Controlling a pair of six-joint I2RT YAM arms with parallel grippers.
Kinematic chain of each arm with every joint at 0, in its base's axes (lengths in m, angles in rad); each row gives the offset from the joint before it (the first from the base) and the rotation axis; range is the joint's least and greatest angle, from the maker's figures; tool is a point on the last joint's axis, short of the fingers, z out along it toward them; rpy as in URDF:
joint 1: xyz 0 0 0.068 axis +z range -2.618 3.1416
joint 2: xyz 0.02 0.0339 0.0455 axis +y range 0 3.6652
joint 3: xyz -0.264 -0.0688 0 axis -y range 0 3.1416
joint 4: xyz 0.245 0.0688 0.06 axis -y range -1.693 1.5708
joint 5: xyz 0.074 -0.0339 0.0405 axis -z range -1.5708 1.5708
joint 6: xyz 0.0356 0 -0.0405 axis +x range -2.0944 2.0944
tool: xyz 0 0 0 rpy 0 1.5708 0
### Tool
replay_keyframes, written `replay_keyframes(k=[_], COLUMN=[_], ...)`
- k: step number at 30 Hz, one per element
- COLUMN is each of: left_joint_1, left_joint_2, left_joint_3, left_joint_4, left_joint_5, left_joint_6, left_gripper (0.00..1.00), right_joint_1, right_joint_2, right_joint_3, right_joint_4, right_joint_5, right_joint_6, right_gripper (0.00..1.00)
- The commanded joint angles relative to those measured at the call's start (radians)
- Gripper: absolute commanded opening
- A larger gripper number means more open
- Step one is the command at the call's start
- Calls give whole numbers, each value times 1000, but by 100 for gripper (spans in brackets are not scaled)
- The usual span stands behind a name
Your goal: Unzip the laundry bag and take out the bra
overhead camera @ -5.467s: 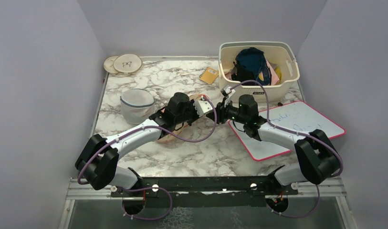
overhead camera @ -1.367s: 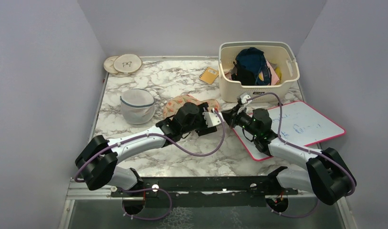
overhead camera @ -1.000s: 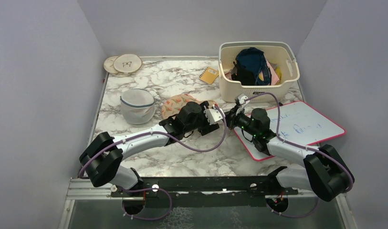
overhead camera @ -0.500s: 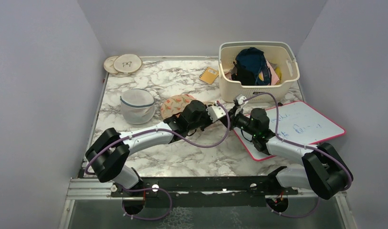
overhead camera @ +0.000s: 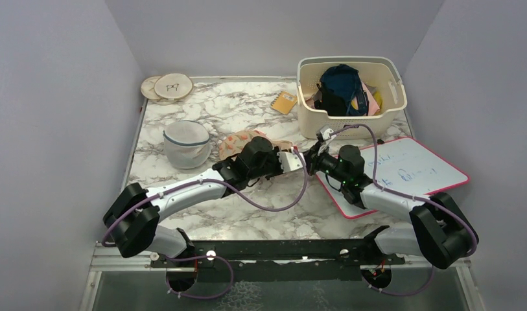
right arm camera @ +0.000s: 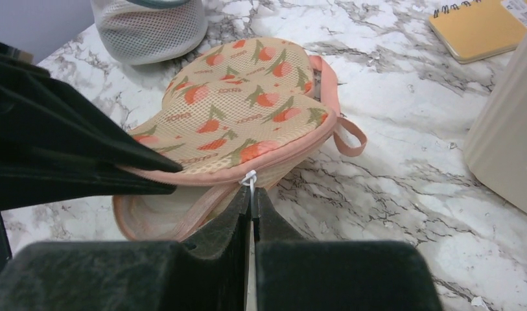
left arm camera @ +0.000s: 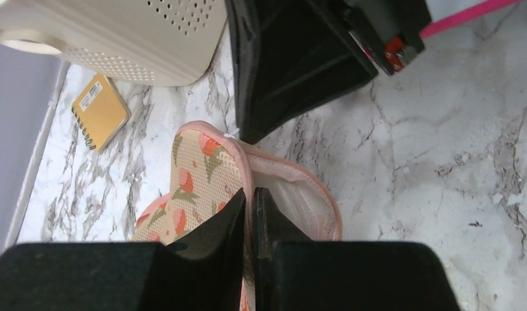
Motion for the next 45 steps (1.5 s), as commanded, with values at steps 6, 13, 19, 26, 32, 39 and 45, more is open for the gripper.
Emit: replay_keyframes(k=[6, 13, 19, 26, 32, 39, 45], left_joint_1=[-10, -11, -10, -10, -11, -10, -10], left_joint_2=[-113, -114, -79, -62, 5, -7, -29], left_joint_3=[-72, -95, -32, -28, 24, 13, 9], left_joint_4=[-46, -43, -83, -67, -94, -77, -80], left_joint_5=[138, 122, 109, 87, -52, -92, -78], left_joint_6=[141, 165, 110, 75, 58, 72, 103], left_gripper=[0, 0, 38, 65, 51, 16, 0], right_joint_1=[-11, -15, 52, 83, 107, 115, 115], right_joint_2=[38, 18, 30, 16, -18, -21, -22], right_joint_3=[86, 143, 143, 129, 120, 130, 149], right_joint_4=[-129, -232, -187, -190, -206, -234, -258], right_joint_5=[200, 169, 44, 17, 14, 12, 36], right_joint_6=[20, -35, -38, -6, -1, -15, 7], right_gripper=[1, 1, 1, 1, 1, 1, 1])
